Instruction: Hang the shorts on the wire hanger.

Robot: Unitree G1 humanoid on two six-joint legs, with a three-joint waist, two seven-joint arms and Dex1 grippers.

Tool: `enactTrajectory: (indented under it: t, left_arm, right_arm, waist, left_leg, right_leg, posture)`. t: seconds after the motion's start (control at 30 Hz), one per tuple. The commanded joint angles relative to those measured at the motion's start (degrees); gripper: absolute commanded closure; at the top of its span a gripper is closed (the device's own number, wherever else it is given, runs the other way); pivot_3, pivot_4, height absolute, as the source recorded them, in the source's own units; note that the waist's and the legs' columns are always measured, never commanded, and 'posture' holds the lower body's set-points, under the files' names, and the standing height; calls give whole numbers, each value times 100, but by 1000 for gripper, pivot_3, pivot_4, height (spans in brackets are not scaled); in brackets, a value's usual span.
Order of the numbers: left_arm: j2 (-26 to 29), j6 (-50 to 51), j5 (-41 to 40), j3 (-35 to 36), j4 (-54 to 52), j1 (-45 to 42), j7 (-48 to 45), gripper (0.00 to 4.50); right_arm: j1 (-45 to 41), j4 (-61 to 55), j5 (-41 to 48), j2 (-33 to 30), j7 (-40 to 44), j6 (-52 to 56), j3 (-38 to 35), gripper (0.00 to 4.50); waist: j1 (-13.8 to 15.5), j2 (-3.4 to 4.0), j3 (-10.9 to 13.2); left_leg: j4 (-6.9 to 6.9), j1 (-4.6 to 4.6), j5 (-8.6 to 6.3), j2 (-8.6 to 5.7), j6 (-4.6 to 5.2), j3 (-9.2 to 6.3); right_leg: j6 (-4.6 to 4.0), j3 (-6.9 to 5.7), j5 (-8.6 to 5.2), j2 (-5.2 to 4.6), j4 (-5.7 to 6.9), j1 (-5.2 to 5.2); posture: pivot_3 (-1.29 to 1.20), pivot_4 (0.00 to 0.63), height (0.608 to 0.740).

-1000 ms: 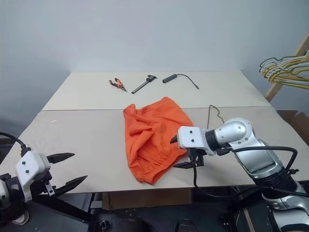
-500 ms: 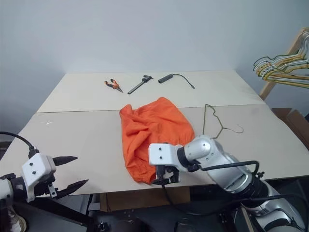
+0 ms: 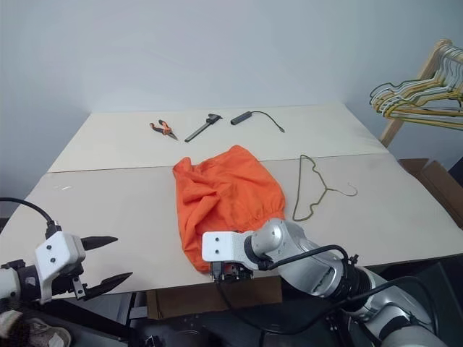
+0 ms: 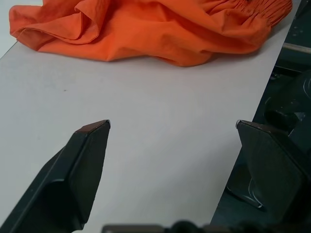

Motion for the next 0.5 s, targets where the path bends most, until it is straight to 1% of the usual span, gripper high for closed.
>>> enactTrajectory:
  t: [0.03, 0.2, 0.27, 0.3, 0.4, 0.47, 0.5]
  left_arm:
    - [64, -126, 37, 8, -6, -50, -7, 0]
    - [41, -167, 90, -8, 35, -47, 16, 0]
    - [30, -188, 117, -20, 50, -48, 20, 0]
    - [26, -194, 125, -26, 52, -48, 18, 0]
    - [48, -230, 150, -80, 105, -113, 23, 0]
    - [93, -296, 175, -160, 200, -226, 8, 0]
    - [115, -305, 177, -220, 251, -318, 12, 0]
  right_arm:
    - [-180, 142, -143, 229, -261, 81, 59, 2623]
    - [-203, 316, -388, 154, -393, -76, 336, 4381]
    - [-152, 257, -373, 14, -347, -167, 235, 4446]
    - [-109, 207, -394, -198, -263, -379, 190, 4446]
    - [74, 206, -681, -1167, 32, -1816, 120, 4446]
    - [243, 431, -820, -1804, 187, -3052, -90, 4446]
    - [342, 627, -837, -2100, 273, -3757, -228, 4446]
  waist:
    - [-4, -1, 0]
    - [-4, -2, -1]
    - [4, -3, -1]
    - [7, -3, -2]
    - [34, -4, -1]
    - [39, -5, 0]
    - [27, -7, -1]
  left_leg:
    - [0, 1, 0, 1, -2, 0]
    - [-2, 1, 1, 1, -7, 0]
    - [-2, 1, 1, 1, -7, 0]
    - [-1, 2, 0, 1, -7, 0]
    - [-1, 8, -3, -2, -2, -2]
    - [-1, 13, -8, -5, 3, -1]
    - [-1, 13, -8, -6, 3, 0]
  right_leg:
    - [-1, 0, -1, 1, 1, 0]
    - [-3, 0, -2, 4, 2, -1]
    - [-2, -1, -2, 3, 2, 0]
    - [-2, -1, -3, 3, 1, 1]
    - [7, -6, -9, -5, -5, -9]
    - [23, -7, -20, -8, -8, -5]
    - [46, -6, -33, -9, -9, -3]
  posture:
    - [90, 0, 740]
    - [93, 0, 740]
    - [93, 0, 740]
    - [89, 0, 740]
    - [79, 0, 740]
    - [71, 0, 740]
    - [65, 0, 740]
